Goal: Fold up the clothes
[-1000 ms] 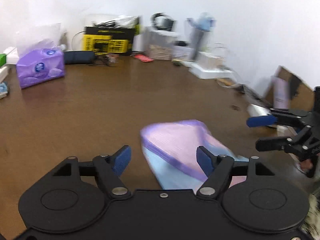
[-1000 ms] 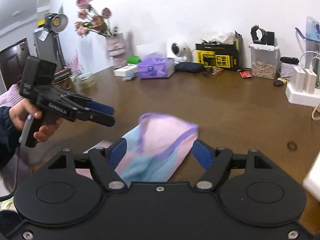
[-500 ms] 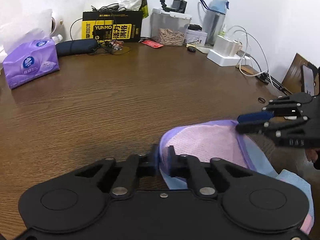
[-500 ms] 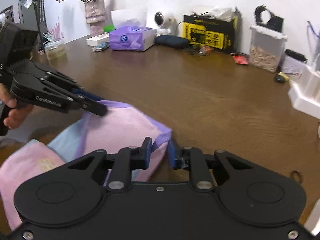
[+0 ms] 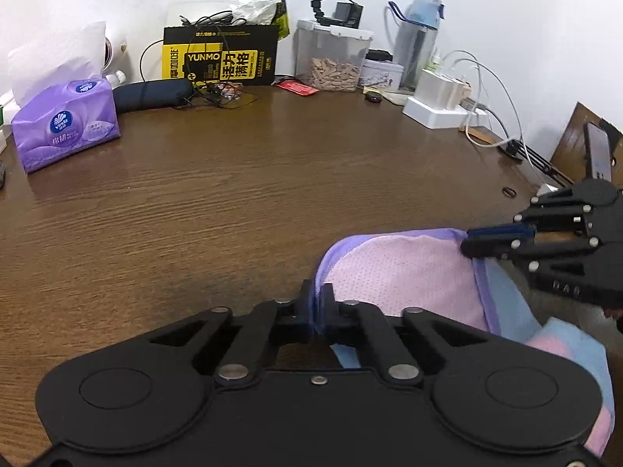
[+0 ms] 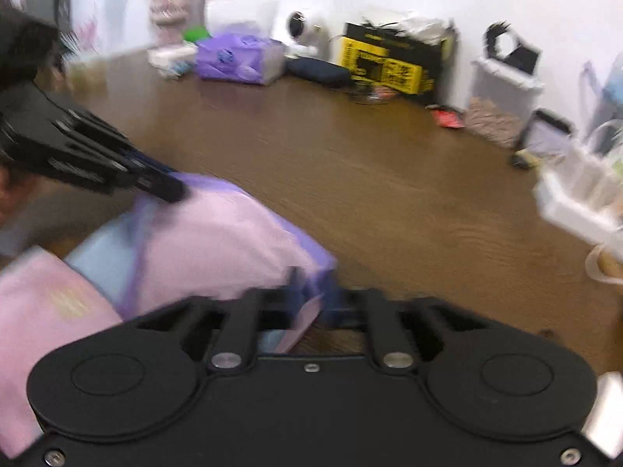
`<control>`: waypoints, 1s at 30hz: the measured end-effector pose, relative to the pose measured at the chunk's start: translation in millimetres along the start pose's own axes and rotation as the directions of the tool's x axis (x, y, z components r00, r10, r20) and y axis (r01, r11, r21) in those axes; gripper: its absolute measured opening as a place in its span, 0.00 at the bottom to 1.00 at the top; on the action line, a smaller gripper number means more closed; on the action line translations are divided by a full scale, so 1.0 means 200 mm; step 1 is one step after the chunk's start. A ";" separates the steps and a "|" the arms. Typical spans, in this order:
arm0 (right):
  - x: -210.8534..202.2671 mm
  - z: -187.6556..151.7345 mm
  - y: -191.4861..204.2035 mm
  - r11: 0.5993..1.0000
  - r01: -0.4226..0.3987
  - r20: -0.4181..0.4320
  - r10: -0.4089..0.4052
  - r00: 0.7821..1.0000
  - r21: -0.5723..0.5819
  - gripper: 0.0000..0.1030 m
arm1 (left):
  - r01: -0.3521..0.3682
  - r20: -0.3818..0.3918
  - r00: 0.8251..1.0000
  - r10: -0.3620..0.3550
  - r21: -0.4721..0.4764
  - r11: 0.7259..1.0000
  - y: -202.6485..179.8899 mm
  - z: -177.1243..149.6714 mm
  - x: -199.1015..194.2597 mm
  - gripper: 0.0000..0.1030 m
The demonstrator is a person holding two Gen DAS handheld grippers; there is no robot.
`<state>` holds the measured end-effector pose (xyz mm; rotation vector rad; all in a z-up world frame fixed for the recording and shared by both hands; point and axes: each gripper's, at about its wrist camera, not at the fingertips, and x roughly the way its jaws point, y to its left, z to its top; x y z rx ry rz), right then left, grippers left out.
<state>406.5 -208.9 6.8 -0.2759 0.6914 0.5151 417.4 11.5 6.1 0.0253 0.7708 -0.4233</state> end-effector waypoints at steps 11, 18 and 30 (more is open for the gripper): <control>-0.56 -0.10 -0.05 0.938 -0.344 0.346 0.336 0.876 -0.040 0.07 | 0.076 0.240 0.966 -0.098 0.101 0.992 -0.26 -0.21 -0.66 0.02; -0.67 -0.45 0.14 0.802 -0.545 0.115 0.582 0.805 -0.243 0.08 | 0.039 0.141 0.989 -0.043 0.030 0.999 -0.31 -0.61 -0.65 0.02; -0.58 -0.21 0.24 0.823 -0.468 0.186 0.540 0.821 -0.323 0.54 | -0.007 0.223 0.974 -0.043 0.218 0.976 -0.45 -0.71 -0.69 0.03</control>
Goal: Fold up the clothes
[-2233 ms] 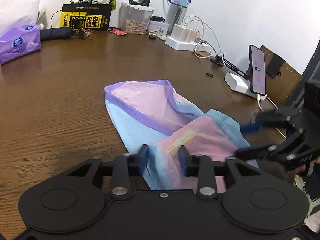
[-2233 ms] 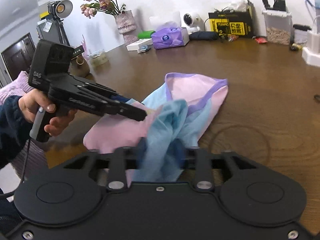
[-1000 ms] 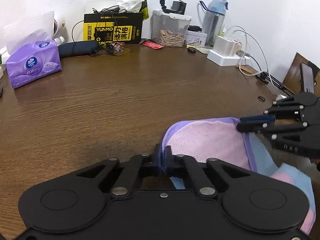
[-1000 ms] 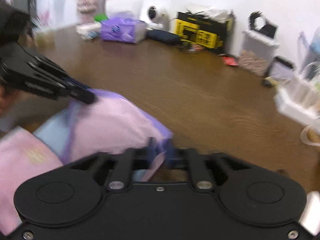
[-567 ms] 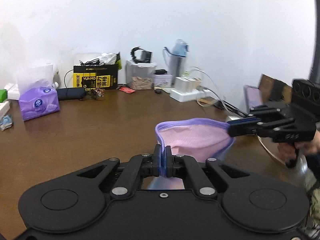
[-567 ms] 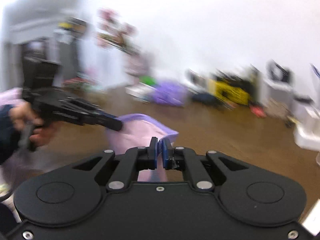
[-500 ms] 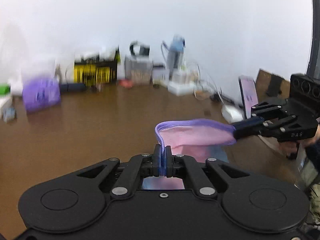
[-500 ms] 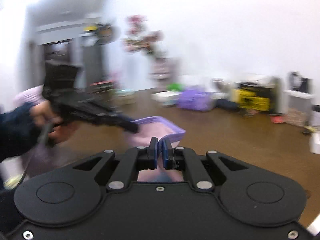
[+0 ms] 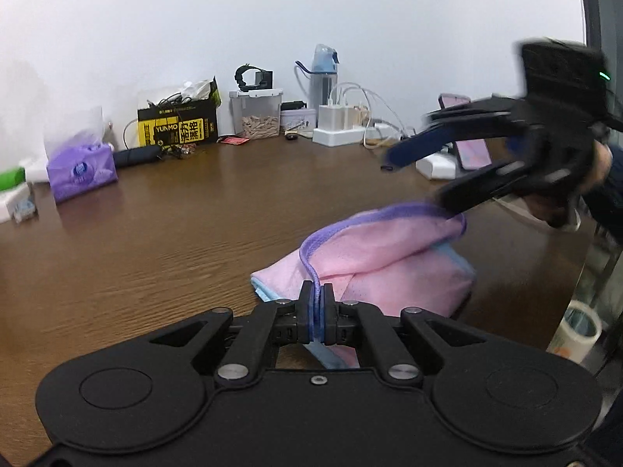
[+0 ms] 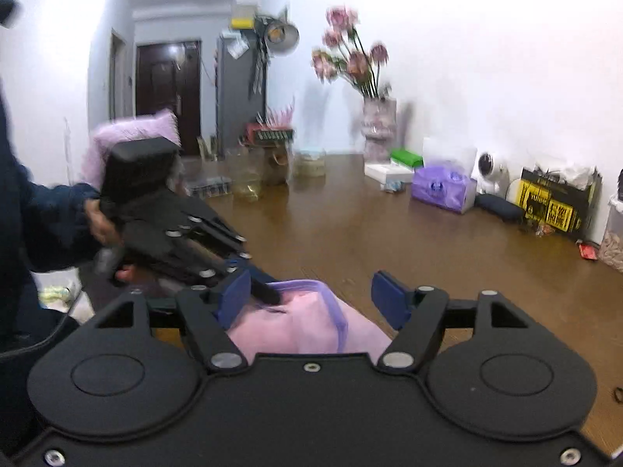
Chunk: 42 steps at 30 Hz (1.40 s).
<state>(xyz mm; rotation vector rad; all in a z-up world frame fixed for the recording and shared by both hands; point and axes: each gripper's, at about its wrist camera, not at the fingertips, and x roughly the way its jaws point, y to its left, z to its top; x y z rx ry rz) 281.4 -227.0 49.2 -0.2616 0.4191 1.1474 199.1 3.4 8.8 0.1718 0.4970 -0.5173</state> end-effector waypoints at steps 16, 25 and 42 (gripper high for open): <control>0.08 -0.13 0.13 0.973 -0.220 -0.205 0.200 0.958 -0.076 0.24 | 0.036 -0.117 0.991 -0.057 -0.174 0.984 0.12 0.13 0.10 0.60; 0.00 -0.02 0.04 0.986 -0.159 -0.068 0.156 0.985 -0.055 0.44 | 0.016 -0.127 0.991 -0.029 -0.105 0.994 0.03 0.03 0.16 0.63; -0.04 -0.20 0.05 0.998 -0.038 -0.255 0.022 0.967 -0.056 0.86 | 0.002 -0.137 0.990 -0.011 -0.068 0.998 0.13 0.04 0.16 0.85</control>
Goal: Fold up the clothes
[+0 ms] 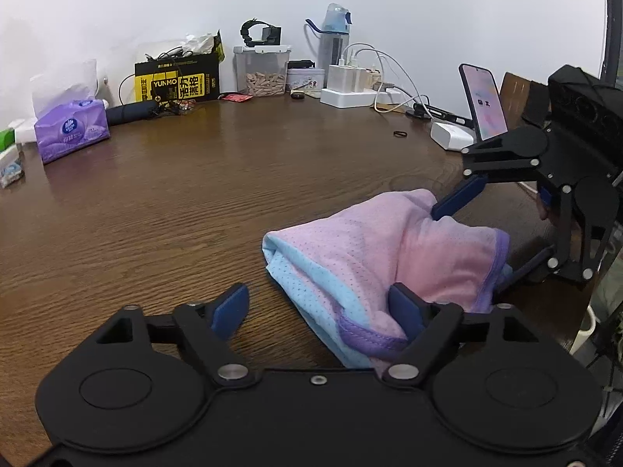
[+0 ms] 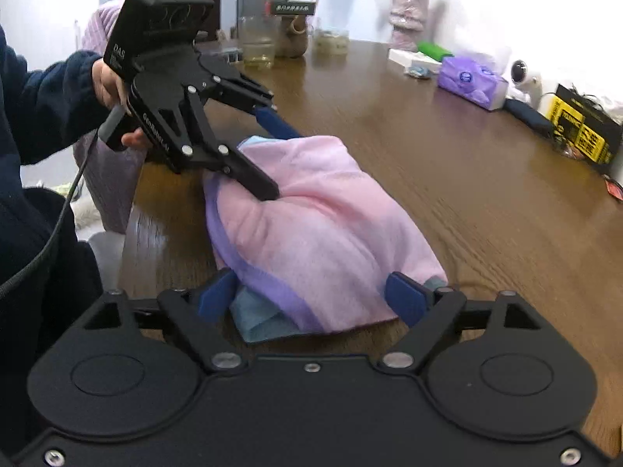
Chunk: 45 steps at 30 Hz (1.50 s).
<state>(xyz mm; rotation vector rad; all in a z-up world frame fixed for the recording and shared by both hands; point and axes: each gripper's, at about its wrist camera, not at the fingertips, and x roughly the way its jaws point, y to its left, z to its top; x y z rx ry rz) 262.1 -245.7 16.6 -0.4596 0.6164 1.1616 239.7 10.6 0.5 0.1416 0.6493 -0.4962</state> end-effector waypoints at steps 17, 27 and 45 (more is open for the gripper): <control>-0.15 0.11 0.00 0.944 0.188 0.019 -0.201 0.979 0.270 0.90 | -0.124 -0.032 0.992 0.122 -0.097 0.987 -0.13 0.07 -0.05 1.00; 0.12 0.07 -0.11 0.907 0.166 -0.041 -0.163 0.986 0.387 0.90 | -0.087 -0.053 0.995 0.082 -0.100 0.991 -0.11 -0.03 0.02 0.98; 0.07 0.17 0.00 0.917 0.169 0.018 -0.188 0.982 0.362 0.18 | 0.045 -0.022 0.999 -0.046 -0.039 0.998 -0.10 0.13 0.00 0.14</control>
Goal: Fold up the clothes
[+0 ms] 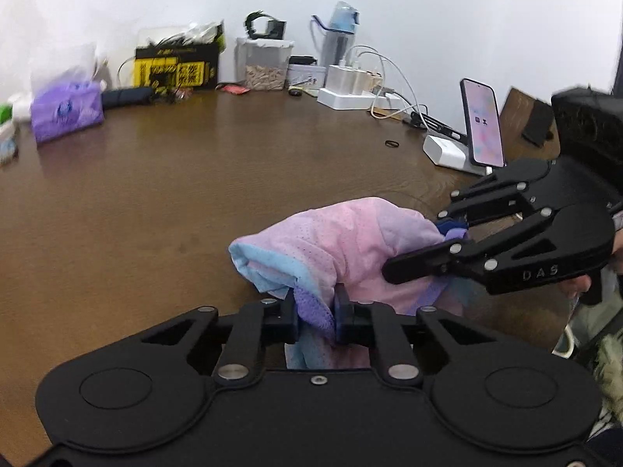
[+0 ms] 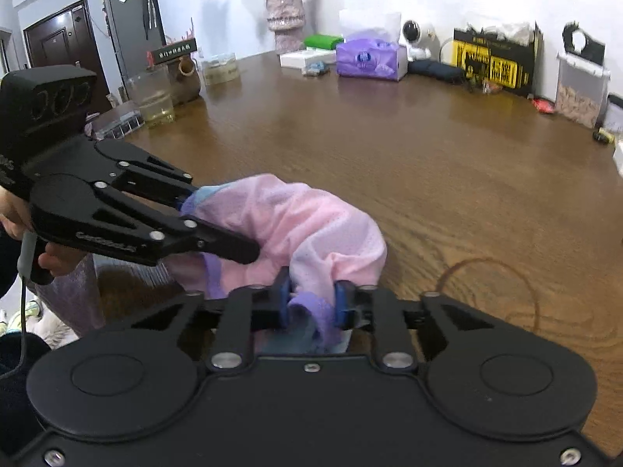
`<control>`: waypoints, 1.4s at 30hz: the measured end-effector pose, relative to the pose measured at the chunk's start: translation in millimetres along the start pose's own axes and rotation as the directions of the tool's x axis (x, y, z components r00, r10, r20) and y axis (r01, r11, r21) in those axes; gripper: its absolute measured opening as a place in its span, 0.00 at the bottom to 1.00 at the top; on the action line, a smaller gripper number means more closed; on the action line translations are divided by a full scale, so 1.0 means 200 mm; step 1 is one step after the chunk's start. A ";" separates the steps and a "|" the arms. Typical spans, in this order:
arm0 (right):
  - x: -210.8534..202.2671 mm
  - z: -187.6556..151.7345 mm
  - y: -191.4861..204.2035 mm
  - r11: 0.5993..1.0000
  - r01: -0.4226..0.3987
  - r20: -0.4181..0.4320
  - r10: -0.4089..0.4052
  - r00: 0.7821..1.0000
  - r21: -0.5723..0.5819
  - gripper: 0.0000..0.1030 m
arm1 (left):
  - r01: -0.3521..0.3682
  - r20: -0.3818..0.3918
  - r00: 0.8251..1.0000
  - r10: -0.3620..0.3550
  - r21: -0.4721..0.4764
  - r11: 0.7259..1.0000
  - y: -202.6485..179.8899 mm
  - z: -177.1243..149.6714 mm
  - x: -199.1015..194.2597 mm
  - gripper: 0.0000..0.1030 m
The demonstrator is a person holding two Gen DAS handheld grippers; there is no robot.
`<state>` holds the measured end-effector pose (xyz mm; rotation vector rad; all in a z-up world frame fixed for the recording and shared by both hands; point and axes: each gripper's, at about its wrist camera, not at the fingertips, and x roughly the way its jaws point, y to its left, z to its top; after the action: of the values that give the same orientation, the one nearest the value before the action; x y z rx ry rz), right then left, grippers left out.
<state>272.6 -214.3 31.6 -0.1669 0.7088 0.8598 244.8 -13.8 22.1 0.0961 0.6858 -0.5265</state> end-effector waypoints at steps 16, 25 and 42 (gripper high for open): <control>0.24 1.22 0.12 0.989 0.005 0.264 0.035 0.964 -0.151 0.18 | -0.279 0.028 0.959 0.281 0.249 0.928 0.70 0.91 -0.57 0.14; 1.07 1.71 0.35 0.983 -0.116 0.152 0.138 0.979 -0.143 0.18 | -0.392 -0.188 0.888 0.419 0.165 0.905 1.49 0.91 -0.50 0.11; 1.18 1.60 0.30 0.989 0.029 0.082 -0.017 0.996 -0.142 0.85 | -0.439 -0.184 0.860 0.475 0.207 0.875 1.39 0.87 -0.46 0.88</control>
<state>493.4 104.2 134.0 -0.2664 0.5687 0.8908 422.3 223.4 190.5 0.4667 0.8152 -0.1049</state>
